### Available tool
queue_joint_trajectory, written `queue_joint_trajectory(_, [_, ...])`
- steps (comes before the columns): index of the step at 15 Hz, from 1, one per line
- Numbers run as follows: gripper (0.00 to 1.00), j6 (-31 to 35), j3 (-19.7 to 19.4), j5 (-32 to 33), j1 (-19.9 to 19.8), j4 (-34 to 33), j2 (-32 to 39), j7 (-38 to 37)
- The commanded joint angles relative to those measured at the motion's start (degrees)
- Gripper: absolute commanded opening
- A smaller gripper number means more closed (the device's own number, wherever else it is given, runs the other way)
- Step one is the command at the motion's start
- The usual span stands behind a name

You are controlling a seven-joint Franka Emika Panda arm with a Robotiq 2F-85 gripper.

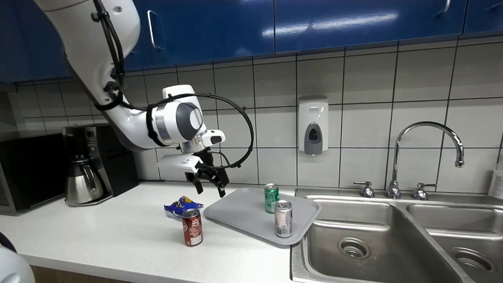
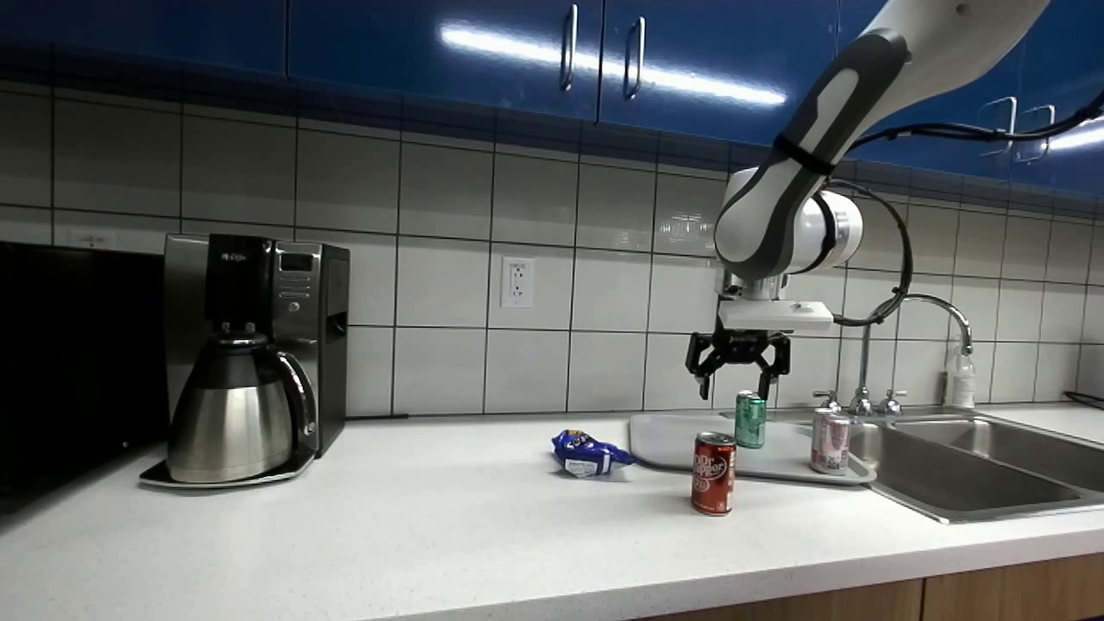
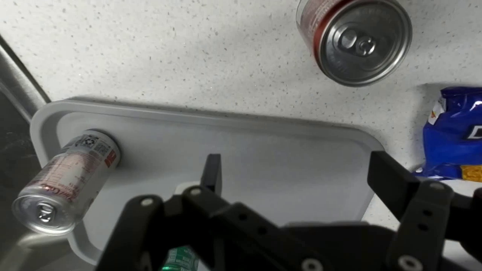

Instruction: Move the soda cans to the counter

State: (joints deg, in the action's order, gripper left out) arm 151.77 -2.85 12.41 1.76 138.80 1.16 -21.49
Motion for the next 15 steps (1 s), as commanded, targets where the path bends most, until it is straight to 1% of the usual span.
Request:
queue_joint_trajectory(1, [1.0, -0.66, 0.66, -1.26, -0.84, -0.09, -0.05, 1.63])
queue_joint_trajectory(5, [1.0, -1.25, 0.67, -1.9, -0.89, -0.18, -0.04, 2.55])
queue_joint_trajectory(6, [1.0, -1.78, 0.64, 0.36, -0.76, -0.22, 0.03, -0.29])
queue_joint_trajectory(7, [1.0, -2.11, 0.58, 1.29, -0.73, -0.66, 0.45, -1.78])
queue_joint_trajectory(8, [1.0, -2.68, 0.54, 1.19, -0.72, -1.28, 1.09, -2.31])
queue_joint_trajectory(11, [1.0, -1.94, -0.03, 2.59, -0.72, -1.99, 2.22, -7.06])
queue_joint_trajectory(15, [1.0, -1.88, -0.99, 2.26, -0.83, -3.52, 3.6, -10.91])
